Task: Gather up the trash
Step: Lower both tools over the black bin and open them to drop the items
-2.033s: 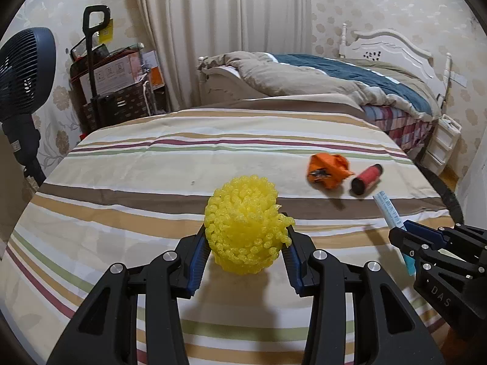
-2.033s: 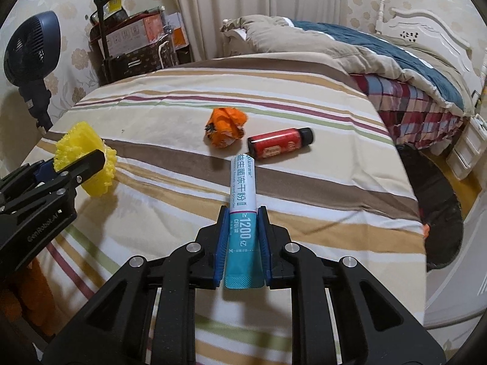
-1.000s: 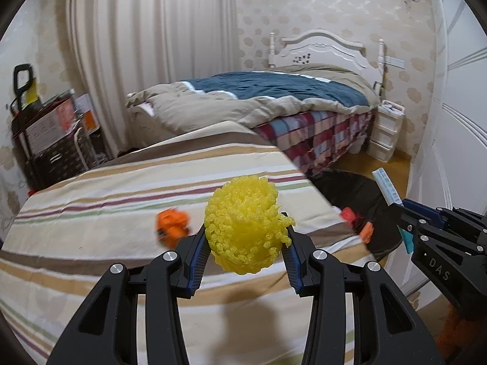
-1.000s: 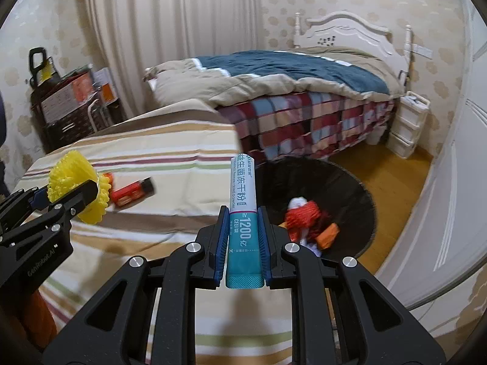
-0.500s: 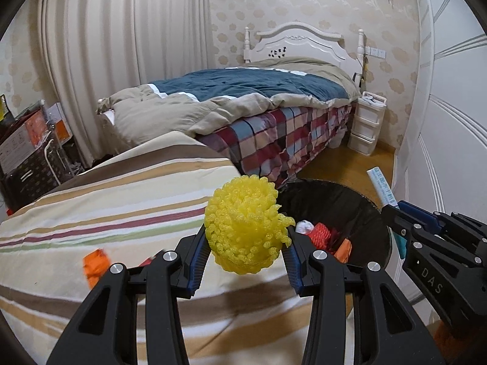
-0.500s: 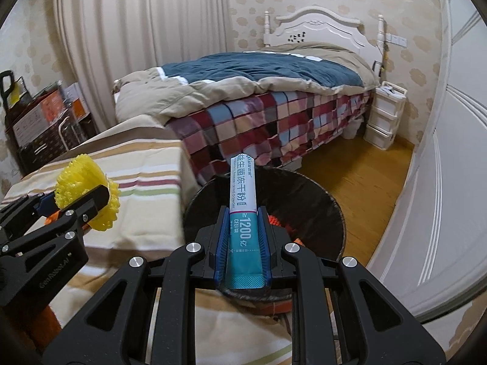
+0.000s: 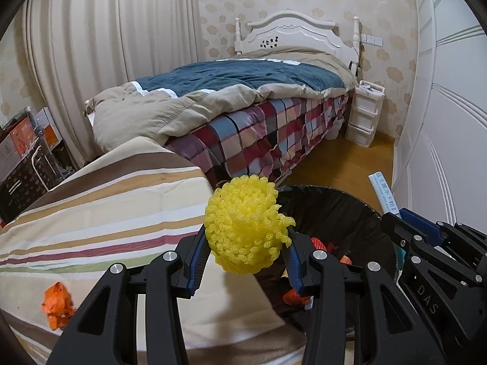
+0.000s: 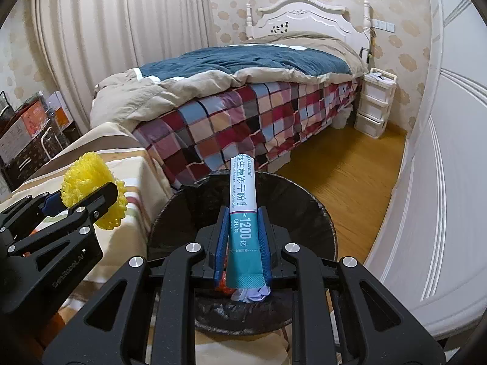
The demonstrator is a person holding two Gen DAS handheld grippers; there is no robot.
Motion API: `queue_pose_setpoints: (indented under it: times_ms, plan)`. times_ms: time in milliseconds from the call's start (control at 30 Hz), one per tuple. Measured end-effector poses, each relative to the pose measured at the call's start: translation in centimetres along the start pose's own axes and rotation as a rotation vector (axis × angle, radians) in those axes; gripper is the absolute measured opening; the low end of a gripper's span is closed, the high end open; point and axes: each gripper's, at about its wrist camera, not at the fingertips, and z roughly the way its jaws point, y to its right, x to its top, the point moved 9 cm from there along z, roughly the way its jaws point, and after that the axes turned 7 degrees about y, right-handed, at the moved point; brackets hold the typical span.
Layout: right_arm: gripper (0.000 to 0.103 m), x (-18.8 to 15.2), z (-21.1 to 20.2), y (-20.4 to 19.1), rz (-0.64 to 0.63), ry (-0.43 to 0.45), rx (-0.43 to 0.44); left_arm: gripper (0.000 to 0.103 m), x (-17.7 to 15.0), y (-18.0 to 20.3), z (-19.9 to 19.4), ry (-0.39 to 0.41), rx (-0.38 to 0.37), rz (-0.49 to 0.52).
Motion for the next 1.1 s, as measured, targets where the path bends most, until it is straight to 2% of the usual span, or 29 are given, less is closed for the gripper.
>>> queue_pose_setpoints:
  times_ms: [467, 600, 667, 700, 800, 867, 1100]
  plan:
    - [0.019, -0.2, 3.0, 1.9, 0.028, -0.027, -0.031, 0.047, -0.2, 1.2, 2.9, -0.036, 0.006, 0.015]
    - [0.021, -0.4, 3.5, 2.2, 0.025, -0.031, -0.043, 0.064, -0.3, 1.1, 3.2, -0.039, 0.013, 0.015]
    - [0.038, -0.4, 3.5, 2.4, 0.022, -0.026, -0.057, 0.072, -0.3, 1.0, 3.2, -0.038, 0.017, 0.009]
    - [0.042, -0.4, 3.4, 2.5, 0.024, -0.020, -0.064, 0.075, -0.3, 0.9, 3.1, -0.036, 0.023, 0.007]
    - [0.046, -0.2, 3.2, 2.7, 0.023, -0.009, -0.076, 0.079, -0.2, 0.7, 2.9, -0.027, 0.032, 0.009]
    - [0.056, -0.2, 2.9, 2.9, 0.016, 0.001, -0.094, 0.081, -0.3, 0.6, 2.8, -0.026, 0.040, 0.009]
    - [0.069, 0.0, 1.9, 3.6, 0.020, 0.017, -0.123, 0.085, 0.0, 0.0, 1.7, -0.006, 0.056, 0.003]
